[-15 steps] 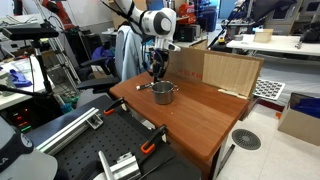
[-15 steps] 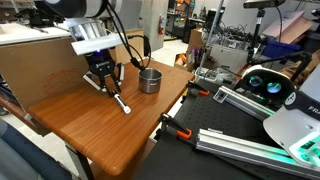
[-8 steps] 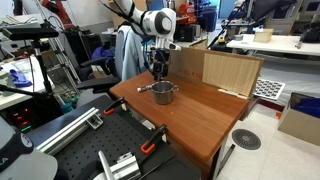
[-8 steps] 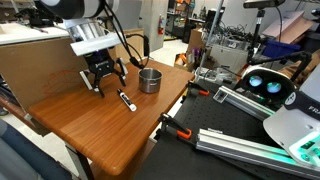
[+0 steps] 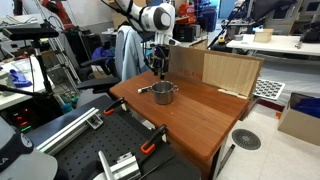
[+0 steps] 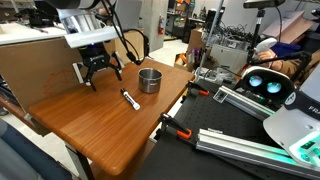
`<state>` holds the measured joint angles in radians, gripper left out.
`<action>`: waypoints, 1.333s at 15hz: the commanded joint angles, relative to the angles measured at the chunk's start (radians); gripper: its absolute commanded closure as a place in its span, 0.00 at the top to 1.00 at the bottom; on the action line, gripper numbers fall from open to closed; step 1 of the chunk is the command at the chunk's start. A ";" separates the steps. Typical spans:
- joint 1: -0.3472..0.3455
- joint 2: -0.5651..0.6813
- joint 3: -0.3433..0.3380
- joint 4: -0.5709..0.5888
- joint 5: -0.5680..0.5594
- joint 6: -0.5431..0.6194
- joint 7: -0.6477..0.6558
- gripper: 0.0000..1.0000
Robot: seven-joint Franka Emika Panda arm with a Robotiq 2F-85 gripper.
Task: Pick up the marker from the cup and put it on the table
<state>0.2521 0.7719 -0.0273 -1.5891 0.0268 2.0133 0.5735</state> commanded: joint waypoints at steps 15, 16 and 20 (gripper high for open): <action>-0.033 -0.515 0.055 -0.505 -0.007 0.285 -0.131 1.00; -0.033 -0.515 0.055 -0.505 -0.007 0.286 -0.131 1.00; -0.033 -0.515 0.055 -0.505 -0.007 0.287 -0.131 1.00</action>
<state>0.2415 0.2567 0.0049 -2.0965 0.0275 2.3029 0.4369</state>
